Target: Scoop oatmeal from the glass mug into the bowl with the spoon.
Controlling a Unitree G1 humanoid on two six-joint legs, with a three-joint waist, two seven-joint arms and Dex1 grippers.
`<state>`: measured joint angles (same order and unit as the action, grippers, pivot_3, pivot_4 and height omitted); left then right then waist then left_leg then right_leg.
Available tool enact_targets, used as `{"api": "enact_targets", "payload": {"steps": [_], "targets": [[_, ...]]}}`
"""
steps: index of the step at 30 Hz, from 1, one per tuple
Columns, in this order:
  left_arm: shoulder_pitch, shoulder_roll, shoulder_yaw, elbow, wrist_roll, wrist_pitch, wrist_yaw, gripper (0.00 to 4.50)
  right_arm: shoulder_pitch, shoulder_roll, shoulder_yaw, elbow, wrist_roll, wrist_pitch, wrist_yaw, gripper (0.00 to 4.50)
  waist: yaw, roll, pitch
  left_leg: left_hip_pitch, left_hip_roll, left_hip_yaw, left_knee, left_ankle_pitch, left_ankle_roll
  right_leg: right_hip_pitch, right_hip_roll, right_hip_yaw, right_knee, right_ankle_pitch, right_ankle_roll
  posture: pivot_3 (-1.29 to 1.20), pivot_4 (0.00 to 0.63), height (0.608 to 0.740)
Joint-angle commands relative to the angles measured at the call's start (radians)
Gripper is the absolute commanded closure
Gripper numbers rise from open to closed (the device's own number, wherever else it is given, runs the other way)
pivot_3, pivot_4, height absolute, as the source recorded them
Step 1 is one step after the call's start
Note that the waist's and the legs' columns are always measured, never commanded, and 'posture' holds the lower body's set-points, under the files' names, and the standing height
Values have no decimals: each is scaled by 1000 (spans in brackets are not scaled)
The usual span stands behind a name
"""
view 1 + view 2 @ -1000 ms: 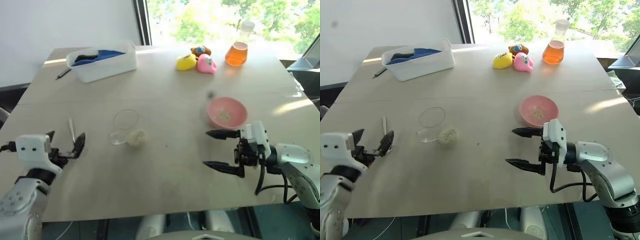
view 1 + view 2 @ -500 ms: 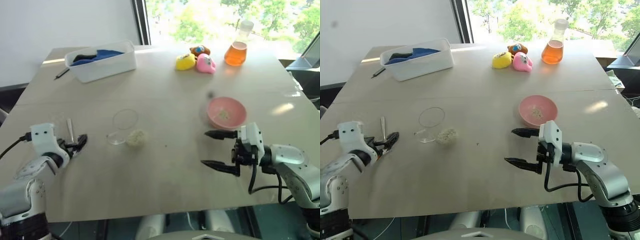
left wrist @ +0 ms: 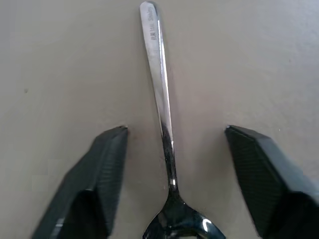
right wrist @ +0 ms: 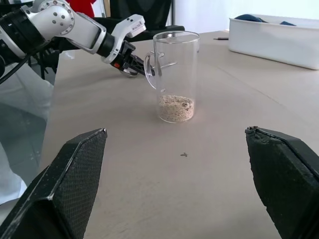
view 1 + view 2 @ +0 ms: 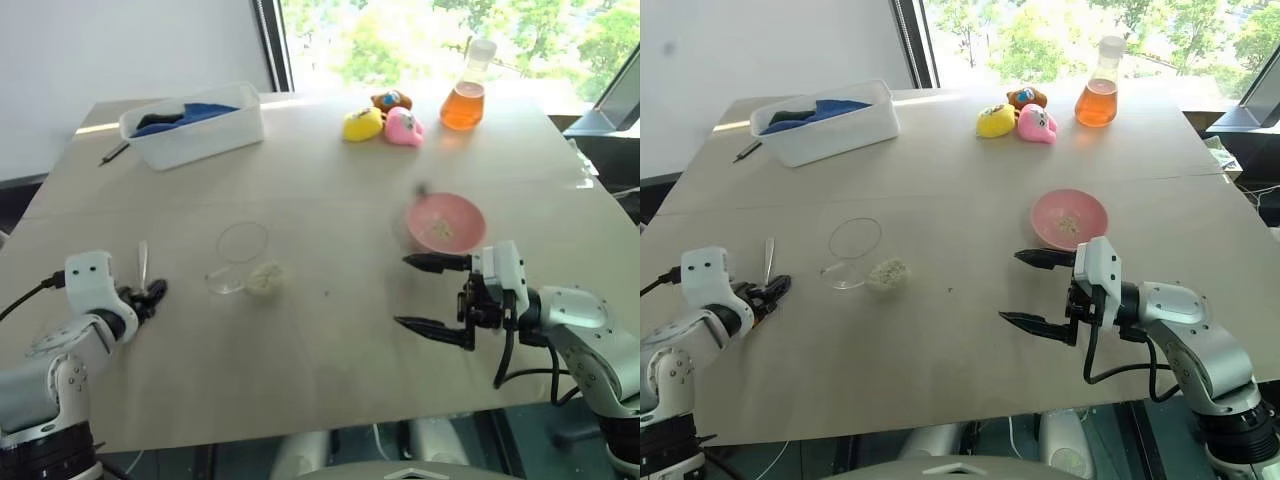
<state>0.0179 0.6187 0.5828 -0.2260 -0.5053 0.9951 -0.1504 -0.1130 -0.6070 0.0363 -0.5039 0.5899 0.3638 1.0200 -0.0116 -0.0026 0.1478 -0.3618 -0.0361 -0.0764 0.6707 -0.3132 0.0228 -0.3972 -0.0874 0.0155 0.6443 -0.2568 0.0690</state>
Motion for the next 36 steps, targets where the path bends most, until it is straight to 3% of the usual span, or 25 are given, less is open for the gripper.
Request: {"api": "enact_targets", "payload": {"steps": [1,3,4,11,17,21,27,32,36], "targets": [[59,-16,3,16,15,50,-3,3240,-9,3,3,-31,12,-26,10,0,-2,1,-1,0,0,0,0,0,0,0,0,0,0,0,0,0,150,740],[80,-26,14,4,15,54,2,4294,-7,3,4,-27,12,-30,14,0,-3,3,-2,0,0,0,0,0,0,0,0,1,0,0,0,0,150,740],[90,-34,21,-3,14,57,5,4412,-6,3,4,-25,11,-31,16,0,-3,4,-2,0,0,0,0,0,0,0,0,1,0,0,0,0,150,740],[183,-103,60,-61,21,17,7,4412,-7,5,6,-10,6,-41,22,0,-5,9,-6,1,0,1,-1,0,0,0,0,3,0,0,0,0,150,740],[238,-211,90,-130,33,-275,-41,4412,-24,10,9,1,10,-28,17,0,1,10,-7,1,0,1,-2,0,0,0,-1,6,0,0,0,0,150,740],[244,-234,134,-166,21,-457,-89,4412,-50,12,7,7,19,-6,6,0,2,4,-6,0,0,-1,-2,0,0,0,-1,5,0,0,0,0,150,740],[191,-150,157,-208,11,-581,-149,4412,-102,18,11,30,25,28,-13,0,6,-3,-4,-2,0,-3,-1,0,0,0,-1,3,-2,0,0,0,150,740],[71,-20,87,-232,15,-599,-211,4412,-174,49,-14,70,49,83,-72,0,7,-4,-3,-2,-1,-4,-1,0,0,0,0,1,-2,0,0,0,150,740],[-63,85,0,-251,14,-596,-269,4412,-291,117,-72,78,110,215,-270,0,3,-4,-2,-3,-1,-3,-1,0,0,-2,0,0,-2,0,0,0,150,740]]}}
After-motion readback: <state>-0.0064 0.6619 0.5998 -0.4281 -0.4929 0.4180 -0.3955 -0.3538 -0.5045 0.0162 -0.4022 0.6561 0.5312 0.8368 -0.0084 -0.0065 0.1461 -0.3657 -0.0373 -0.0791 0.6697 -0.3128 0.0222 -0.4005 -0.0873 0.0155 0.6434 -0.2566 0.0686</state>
